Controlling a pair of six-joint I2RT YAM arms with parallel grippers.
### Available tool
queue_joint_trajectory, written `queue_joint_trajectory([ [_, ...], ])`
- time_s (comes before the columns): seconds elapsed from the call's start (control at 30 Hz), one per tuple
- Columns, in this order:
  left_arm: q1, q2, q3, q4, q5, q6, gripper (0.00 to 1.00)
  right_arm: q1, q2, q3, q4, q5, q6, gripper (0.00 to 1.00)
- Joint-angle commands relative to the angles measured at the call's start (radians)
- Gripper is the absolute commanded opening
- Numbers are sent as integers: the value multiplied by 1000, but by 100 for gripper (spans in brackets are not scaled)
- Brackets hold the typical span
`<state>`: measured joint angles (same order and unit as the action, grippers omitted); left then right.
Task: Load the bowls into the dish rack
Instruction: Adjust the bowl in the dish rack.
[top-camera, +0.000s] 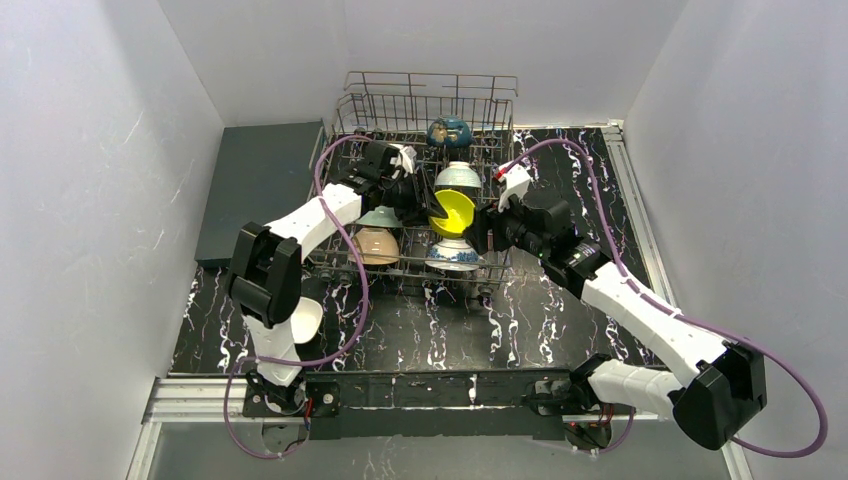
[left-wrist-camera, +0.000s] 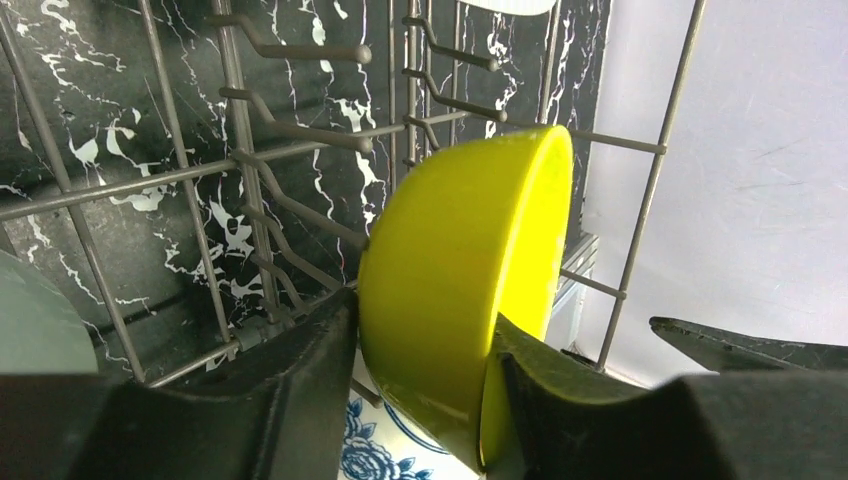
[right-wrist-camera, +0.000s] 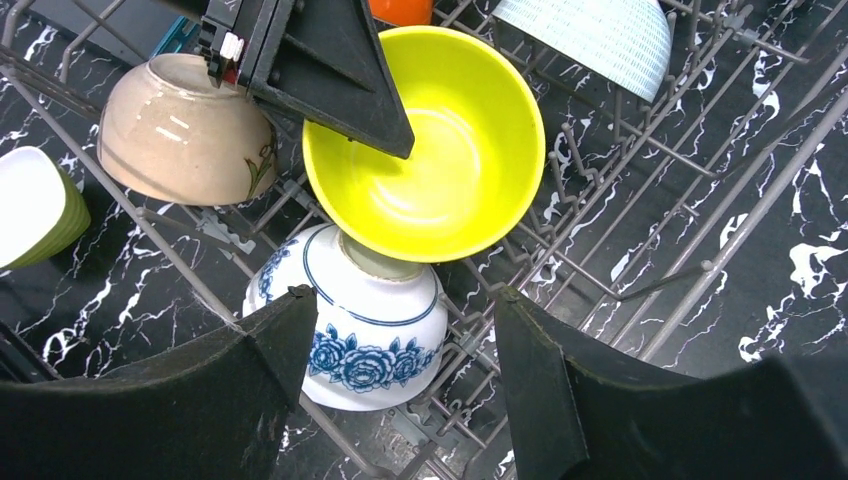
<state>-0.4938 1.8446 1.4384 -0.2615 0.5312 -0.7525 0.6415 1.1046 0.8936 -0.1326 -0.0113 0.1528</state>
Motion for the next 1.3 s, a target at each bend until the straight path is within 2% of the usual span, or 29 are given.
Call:
queue_joint_trajectory([
  [0.0,10,-64,-39,94,62,-27,39,-20,-1,38,33,-46,26,73],
  [0.13,15,-101,-36,104,50,16,34,-34,-8,40,32,-53,35,73],
  [0.27,15,-134,-17,107,34,91,33,-46,-18,42,31,-53,46,73],
  [0.4,15,-161,-6,147,10,215,31,-63,-26,41,31,-53,62,74],
  [0.53,15,-176,-14,223,-10,406,28,-89,-29,41,31,-75,82,74],
  [0.67,13,-183,-49,356,4,578,31,-128,-35,34,46,-141,114,74],
  [1.0,-8,-103,17,444,18,935,24,-374,-52,-34,173,-448,277,74],
  [1.13,-36,-82,13,490,-1,1082,23,-409,-45,-51,195,-490,288,74],
  [1.27,-81,-59,7,525,-84,1225,21,-419,-40,-58,197,-499,275,74],
])
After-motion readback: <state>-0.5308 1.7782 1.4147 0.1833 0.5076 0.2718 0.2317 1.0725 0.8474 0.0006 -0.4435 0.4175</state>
